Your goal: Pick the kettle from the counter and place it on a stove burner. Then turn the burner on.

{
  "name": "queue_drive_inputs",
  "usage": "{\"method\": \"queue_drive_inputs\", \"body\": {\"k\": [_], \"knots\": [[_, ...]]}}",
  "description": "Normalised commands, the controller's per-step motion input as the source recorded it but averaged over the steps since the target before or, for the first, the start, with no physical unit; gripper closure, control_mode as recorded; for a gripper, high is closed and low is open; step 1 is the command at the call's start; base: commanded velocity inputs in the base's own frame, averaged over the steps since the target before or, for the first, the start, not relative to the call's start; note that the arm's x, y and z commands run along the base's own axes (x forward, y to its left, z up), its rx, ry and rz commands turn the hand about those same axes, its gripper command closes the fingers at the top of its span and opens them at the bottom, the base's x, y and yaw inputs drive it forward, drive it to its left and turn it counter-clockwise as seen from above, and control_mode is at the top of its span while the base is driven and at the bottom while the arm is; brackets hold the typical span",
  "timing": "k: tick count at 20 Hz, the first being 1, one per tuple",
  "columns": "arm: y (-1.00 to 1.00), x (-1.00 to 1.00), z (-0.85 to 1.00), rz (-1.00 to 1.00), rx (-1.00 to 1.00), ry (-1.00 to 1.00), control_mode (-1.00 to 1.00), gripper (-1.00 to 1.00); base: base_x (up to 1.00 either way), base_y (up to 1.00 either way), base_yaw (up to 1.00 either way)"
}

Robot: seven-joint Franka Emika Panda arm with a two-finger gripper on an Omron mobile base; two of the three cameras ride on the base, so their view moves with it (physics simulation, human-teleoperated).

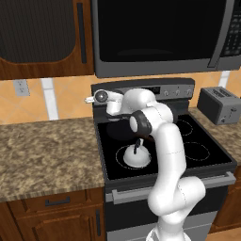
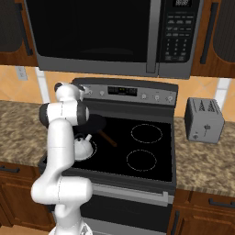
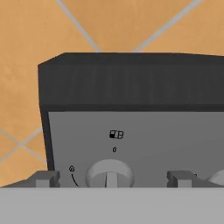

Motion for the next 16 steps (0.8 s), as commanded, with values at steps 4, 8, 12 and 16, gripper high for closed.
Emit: {"method": "queue_drive_inputs", "body": {"k": [4,8,12,16], "knots": [[0.0,0.0,0.0,0.0,0.0,0.0,-1.0,1.0,0.0,0.0,0.0],[0.0,0.0,0.0,0.0,0.0,0.0,-1.0,1.0,0.0,0.0,0.0],[0.0,0.06,0.0,0.0,-0.02,0.0,-1.0,1.0,0.0,0.0,0.0],[0.06,0.03,0.0,0.04,-0.2,0.0,-1.0,1.0,0.0,0.0,0.0]]}}
